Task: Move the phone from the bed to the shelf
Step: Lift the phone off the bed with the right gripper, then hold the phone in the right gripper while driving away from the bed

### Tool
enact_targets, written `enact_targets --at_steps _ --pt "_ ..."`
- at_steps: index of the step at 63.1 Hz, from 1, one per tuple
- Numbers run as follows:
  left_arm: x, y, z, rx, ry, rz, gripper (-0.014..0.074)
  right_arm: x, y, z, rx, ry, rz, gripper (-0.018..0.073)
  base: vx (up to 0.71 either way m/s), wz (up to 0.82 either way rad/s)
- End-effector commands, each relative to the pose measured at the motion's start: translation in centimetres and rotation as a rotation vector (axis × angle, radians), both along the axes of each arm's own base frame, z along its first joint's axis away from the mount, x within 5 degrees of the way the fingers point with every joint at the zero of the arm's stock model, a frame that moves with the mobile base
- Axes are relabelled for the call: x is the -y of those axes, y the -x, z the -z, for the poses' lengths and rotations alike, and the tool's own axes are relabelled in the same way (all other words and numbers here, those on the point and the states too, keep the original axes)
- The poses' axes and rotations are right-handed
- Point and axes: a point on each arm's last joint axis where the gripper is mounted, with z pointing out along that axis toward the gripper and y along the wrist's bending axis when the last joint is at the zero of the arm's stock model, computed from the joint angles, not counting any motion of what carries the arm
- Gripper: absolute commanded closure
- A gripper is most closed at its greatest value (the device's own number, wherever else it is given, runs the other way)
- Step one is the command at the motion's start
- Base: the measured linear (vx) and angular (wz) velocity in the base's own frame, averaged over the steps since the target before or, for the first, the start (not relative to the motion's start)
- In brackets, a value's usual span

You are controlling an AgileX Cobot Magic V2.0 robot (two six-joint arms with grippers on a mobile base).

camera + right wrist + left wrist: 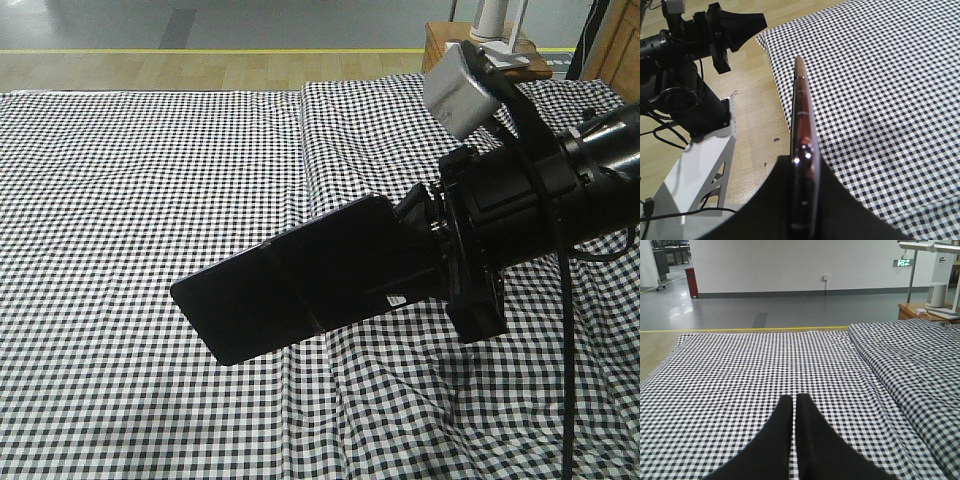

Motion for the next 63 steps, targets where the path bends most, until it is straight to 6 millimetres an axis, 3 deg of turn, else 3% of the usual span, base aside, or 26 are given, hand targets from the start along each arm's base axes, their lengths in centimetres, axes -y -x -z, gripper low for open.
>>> enact_targets --at_steps 1,63 --pt "0.02 0.13 -1.45 0.108 0.011 0.002 0.0595 -0.07 1.37 -1.98 0.004 -0.082 -0.046 0.0561 0.0 0.0" --pt "0.02 0.13 -1.45 0.108 0.011 0.002 0.0595 -0.07 1.36 -1.98 0.005 -0.082 -0.046 0.0561 -0.01 0.02"
